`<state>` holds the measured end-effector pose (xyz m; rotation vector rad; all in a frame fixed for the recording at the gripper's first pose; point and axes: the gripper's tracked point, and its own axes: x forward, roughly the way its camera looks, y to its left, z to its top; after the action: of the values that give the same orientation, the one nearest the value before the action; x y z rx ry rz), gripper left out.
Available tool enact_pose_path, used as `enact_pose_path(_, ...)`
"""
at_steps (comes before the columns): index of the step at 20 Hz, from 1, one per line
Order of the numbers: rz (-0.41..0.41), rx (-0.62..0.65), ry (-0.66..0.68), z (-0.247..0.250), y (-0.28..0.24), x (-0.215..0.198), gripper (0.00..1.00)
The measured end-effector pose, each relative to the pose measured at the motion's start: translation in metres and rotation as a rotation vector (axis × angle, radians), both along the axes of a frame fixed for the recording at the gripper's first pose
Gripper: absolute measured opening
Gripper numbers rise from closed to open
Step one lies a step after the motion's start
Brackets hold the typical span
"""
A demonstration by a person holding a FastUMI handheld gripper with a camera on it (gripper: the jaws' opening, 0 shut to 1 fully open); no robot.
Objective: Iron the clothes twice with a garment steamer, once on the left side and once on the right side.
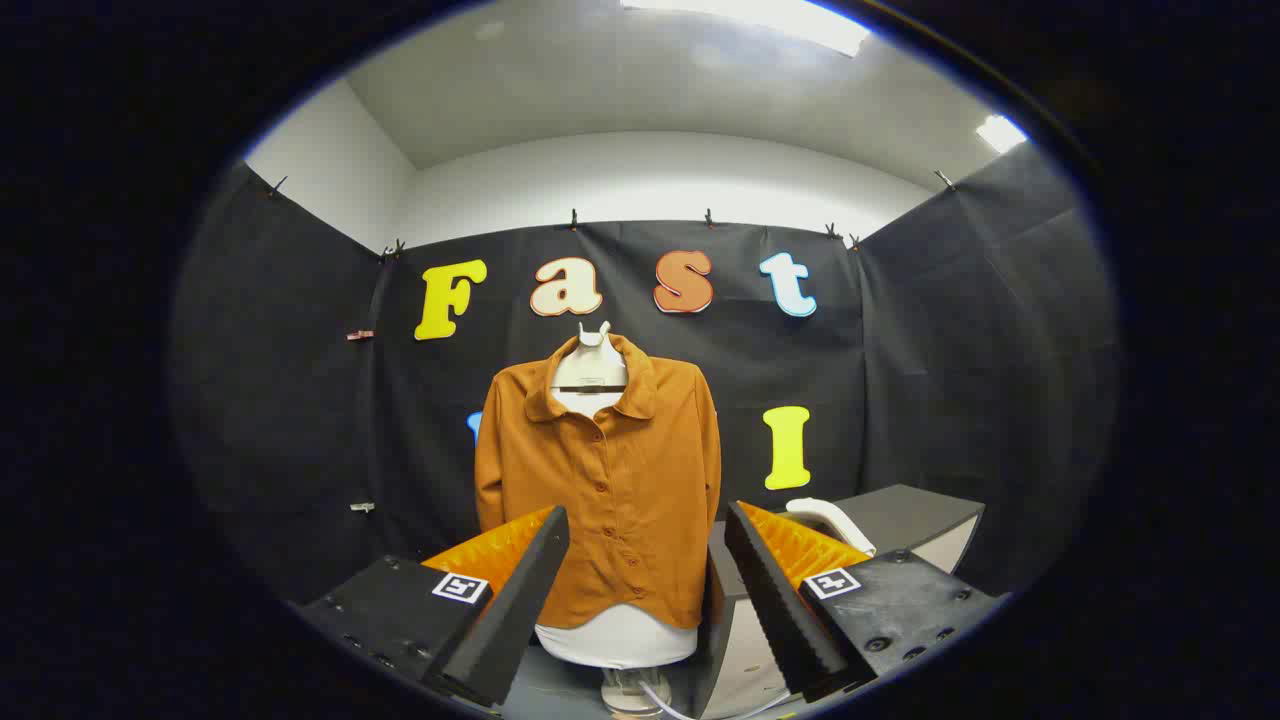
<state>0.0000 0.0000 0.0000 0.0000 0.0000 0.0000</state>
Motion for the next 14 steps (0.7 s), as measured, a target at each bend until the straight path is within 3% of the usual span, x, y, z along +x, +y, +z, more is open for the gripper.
enact_pose_path(14,-0.006,0.0,0.032,-0.0086,0.01,0.0006,0.99)
